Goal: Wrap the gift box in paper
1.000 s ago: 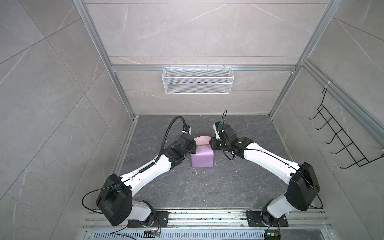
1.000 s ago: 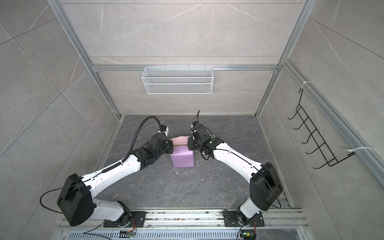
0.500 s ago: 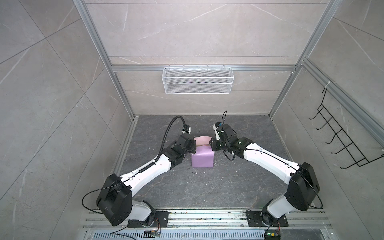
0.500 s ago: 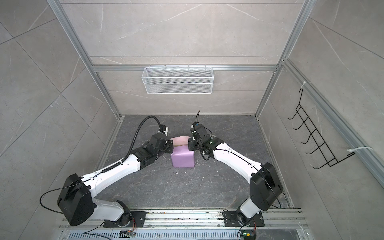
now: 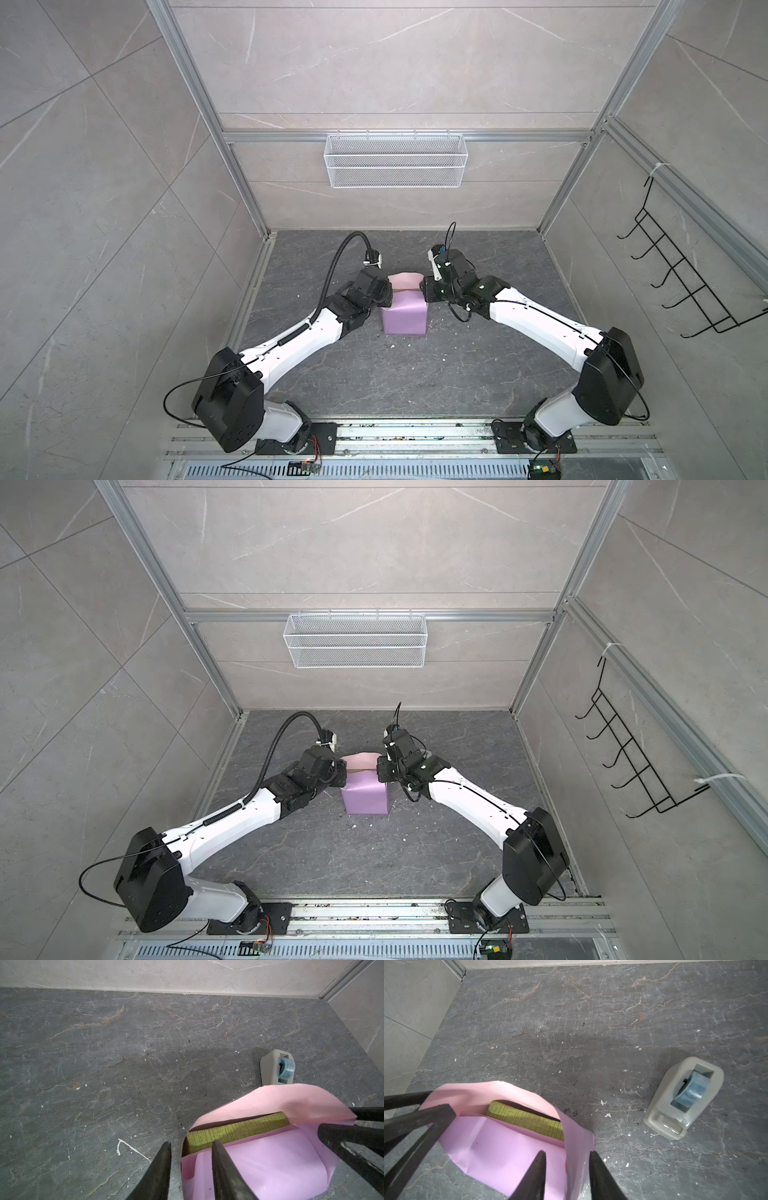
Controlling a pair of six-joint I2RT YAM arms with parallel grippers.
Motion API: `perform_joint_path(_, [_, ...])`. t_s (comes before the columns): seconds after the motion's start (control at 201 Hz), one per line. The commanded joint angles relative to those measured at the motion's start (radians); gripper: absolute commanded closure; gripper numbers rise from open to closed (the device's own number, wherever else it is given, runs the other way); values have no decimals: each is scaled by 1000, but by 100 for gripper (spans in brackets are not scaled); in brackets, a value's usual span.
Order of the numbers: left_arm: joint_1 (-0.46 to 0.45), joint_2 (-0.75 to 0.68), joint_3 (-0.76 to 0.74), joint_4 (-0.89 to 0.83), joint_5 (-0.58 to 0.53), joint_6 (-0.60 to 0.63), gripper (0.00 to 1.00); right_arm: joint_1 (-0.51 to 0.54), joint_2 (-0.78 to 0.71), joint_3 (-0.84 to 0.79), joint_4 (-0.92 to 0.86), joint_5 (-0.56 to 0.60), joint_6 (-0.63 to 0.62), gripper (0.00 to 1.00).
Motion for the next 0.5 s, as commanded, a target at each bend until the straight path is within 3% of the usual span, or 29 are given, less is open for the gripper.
perform_joint_path(0.0, [11, -32, -6, 1, 9, -13, 60, 2, -25, -17, 12, 5, -11, 62])
perform_joint_path(0.179, [23, -8, -14, -2, 34, -22, 62, 2, -28, -18, 11, 6, -11, 61])
perform_joint_path(0.498, [25, 12, 1, 14, 48, -9, 90, 3, -34, -23, 10, 12, -12, 60])
